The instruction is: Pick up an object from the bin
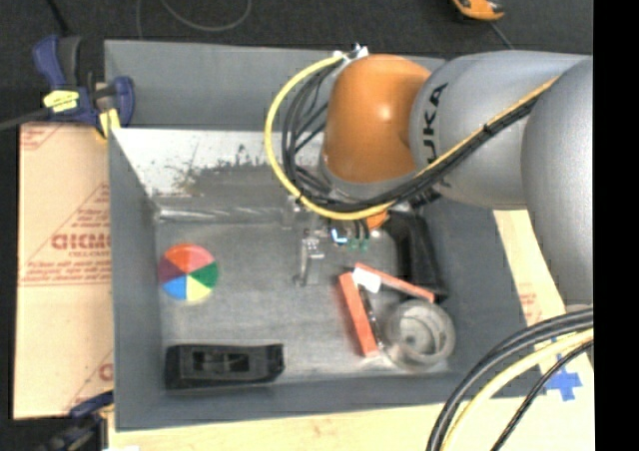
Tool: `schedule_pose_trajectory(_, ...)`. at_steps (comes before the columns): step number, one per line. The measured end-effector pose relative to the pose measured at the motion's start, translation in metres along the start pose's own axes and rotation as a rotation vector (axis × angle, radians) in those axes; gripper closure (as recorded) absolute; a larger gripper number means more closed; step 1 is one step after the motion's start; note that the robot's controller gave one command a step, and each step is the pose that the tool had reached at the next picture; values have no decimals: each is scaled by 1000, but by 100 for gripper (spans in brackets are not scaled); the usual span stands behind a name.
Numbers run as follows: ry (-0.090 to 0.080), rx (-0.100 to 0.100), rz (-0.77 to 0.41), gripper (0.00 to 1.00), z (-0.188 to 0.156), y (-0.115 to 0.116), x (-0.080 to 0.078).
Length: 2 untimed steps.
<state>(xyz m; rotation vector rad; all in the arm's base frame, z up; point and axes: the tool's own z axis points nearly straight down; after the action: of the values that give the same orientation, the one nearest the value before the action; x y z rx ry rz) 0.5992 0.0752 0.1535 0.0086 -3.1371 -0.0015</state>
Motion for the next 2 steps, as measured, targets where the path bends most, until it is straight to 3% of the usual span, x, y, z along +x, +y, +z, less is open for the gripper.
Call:
schedule_pose_trajectory(1,-8,-1,2,0,-5,0,-2)
schedule_pose_trajectory(2,-10,2,-85,0,34,60,-4)
